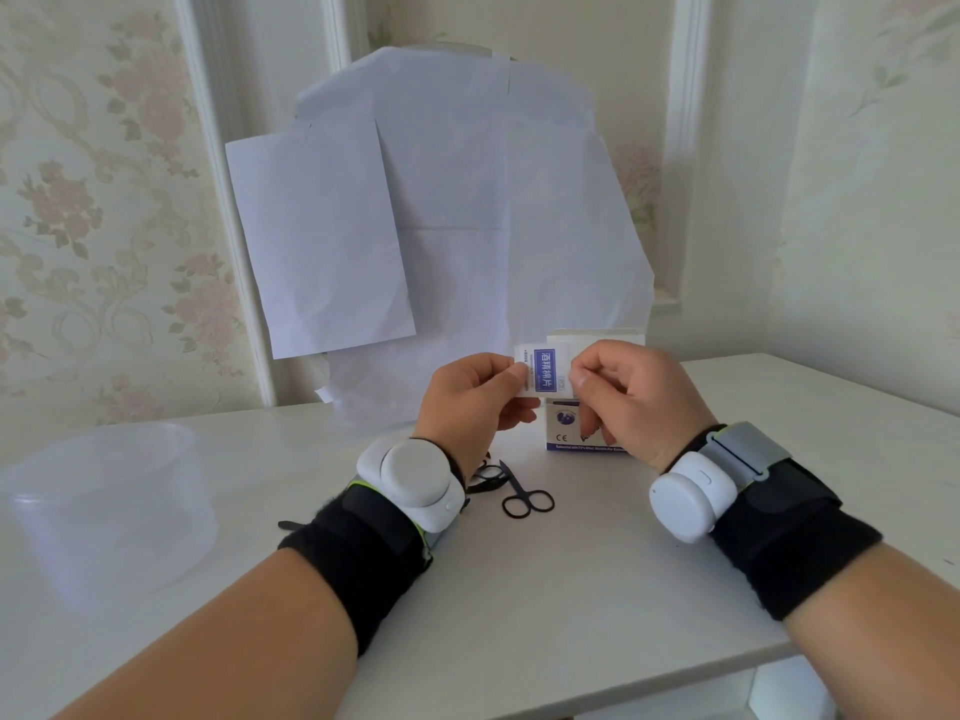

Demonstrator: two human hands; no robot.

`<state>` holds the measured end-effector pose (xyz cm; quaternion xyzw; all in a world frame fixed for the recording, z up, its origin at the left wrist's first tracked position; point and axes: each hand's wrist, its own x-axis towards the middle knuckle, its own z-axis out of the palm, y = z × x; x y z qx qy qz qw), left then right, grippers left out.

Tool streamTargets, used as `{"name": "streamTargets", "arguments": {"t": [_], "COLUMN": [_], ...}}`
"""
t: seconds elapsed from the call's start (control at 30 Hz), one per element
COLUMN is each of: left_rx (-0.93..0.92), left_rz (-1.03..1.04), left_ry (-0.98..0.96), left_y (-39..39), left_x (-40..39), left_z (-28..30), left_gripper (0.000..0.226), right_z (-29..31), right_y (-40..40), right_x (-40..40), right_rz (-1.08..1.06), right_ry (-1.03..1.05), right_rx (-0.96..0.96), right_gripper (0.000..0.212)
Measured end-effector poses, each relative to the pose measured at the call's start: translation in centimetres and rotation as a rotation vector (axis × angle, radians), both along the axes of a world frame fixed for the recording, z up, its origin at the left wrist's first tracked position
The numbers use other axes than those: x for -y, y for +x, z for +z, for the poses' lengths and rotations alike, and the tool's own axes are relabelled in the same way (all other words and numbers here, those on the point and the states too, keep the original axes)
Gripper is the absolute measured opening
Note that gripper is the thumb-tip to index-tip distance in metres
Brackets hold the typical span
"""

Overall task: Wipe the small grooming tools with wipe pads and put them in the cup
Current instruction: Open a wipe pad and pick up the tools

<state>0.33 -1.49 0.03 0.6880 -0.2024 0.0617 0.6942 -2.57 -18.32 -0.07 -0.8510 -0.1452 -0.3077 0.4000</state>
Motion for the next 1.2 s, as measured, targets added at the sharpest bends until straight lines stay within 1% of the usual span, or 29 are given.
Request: {"name": "streamTargets", "arguments": {"t": [0.17, 0.27, 0.33, 0.4, 0.5, 0.63, 0.77, 0.87, 0.93, 0.97, 1.1, 1.2], "left_rx": [-0.011, 0.006, 0.058, 0.150, 0.261, 0.242, 0.118, 0.054, 0.050, 0.070, 0.242, 0.321], "left_rz": [-0.033, -0.031, -0.012, 0.021, 0.062, 0.079, 0.024, -0.027, -0.028, -0.010, 0.091, 0.154], "left_ry": [-0.008, 0.004, 0.054, 0.157, 0.265, 0.225, 0.109, 0.005, 0.002, 0.038, 0.322, 0.424], "left_y": [-0.1, 0.0, 0.0, -0.1, -0.3, -0.2, 0.1, 0.1, 0.2, 0.3, 0.8, 1.0], "left_x": [-0.1, 0.0, 0.0, 0.1, 0.2, 0.1, 0.0, -0.3, -0.4, -0.3, -0.1, -0.1], "left_z": [0.0, 0.1, 0.0, -0.2, -0.3, -0.3, -0.3, -0.2, -0.3, -0.4, -0.9, -1.0], "left_gripper": [0.020, 0.022, 0.026, 0.026, 0.024, 0.017, 0.012, 0.012, 0.014, 0.014, 0.013, 0.012], "right_z": [0.1, 0.0, -0.2, -0.3, -0.4, -0.3, -0.2, -0.3, -0.4, -0.4, -0.3, -0.6], "right_y": [0.0, 0.2, 0.4, 0.6, 0.8, 0.8, 0.6, 0.6, 0.5, 0.5, 0.5, 0.8], "right_x": [-0.1, -0.1, 0.0, 0.2, 0.4, 0.4, 0.3, 0.0, -0.1, -0.1, 0.2, 0.3], "right_rz": [-0.011, -0.029, -0.045, -0.046, -0.059, -0.033, 0.074, 0.116, 0.111, 0.097, 0.030, 0.000], "right_ry": [0.021, 0.034, 0.025, 0.002, -0.036, 0.007, 0.121, 0.069, 0.043, 0.042, 0.084, -0.020], "right_rx": [0.011, 0.038, 0.077, 0.106, 0.126, 0.099, 0.004, -0.100, -0.126, -0.107, 0.029, 0.061], "right_gripper": [0.025, 0.017, 0.010, 0.007, 0.011, 0.012, 0.009, 0.006, 0.008, 0.008, 0.011, 0.020]}}
